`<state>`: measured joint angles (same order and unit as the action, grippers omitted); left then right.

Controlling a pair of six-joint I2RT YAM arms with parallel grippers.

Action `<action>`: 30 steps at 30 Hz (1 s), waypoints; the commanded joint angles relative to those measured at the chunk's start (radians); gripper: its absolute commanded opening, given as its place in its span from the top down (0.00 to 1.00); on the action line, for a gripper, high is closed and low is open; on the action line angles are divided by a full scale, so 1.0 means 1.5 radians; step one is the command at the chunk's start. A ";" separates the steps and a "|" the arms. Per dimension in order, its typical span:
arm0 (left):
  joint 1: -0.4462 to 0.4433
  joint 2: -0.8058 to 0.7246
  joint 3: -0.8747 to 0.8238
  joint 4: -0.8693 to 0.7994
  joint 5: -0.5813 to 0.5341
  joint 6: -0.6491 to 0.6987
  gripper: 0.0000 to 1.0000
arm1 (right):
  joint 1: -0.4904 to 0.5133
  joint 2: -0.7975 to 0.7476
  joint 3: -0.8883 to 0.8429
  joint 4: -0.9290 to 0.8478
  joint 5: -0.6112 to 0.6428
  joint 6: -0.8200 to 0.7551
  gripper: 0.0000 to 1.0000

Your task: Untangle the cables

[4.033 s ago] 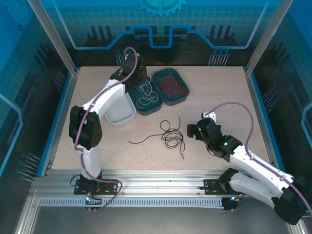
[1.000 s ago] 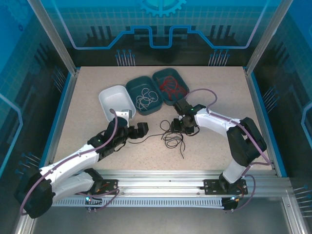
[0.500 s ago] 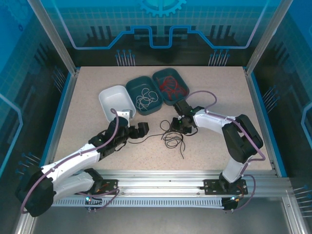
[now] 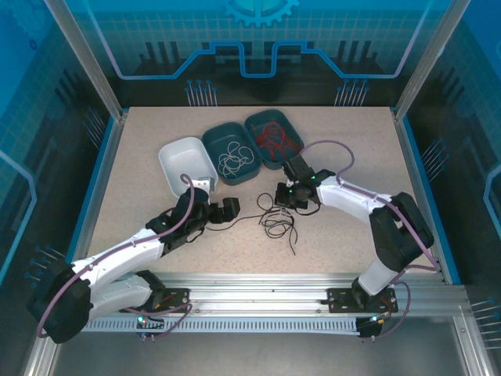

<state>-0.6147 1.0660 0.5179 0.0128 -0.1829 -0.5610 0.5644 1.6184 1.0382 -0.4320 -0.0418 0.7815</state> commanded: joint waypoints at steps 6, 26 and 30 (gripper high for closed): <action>-0.004 0.007 0.017 0.016 0.017 -0.007 0.01 | 0.028 -0.101 0.021 0.049 -0.064 -0.040 1.00; -0.018 0.135 0.050 0.218 0.301 0.099 0.17 | 0.042 -0.282 0.051 0.115 -0.179 -0.123 1.00; -0.042 0.177 0.063 0.259 0.326 0.137 0.18 | 0.042 -0.300 0.051 0.115 -0.173 -0.124 1.00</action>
<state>-0.6533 1.3006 0.5766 0.3115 0.2329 -0.4294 0.6170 1.1973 1.0866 -0.2756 -0.2783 0.6170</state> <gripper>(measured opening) 0.819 0.062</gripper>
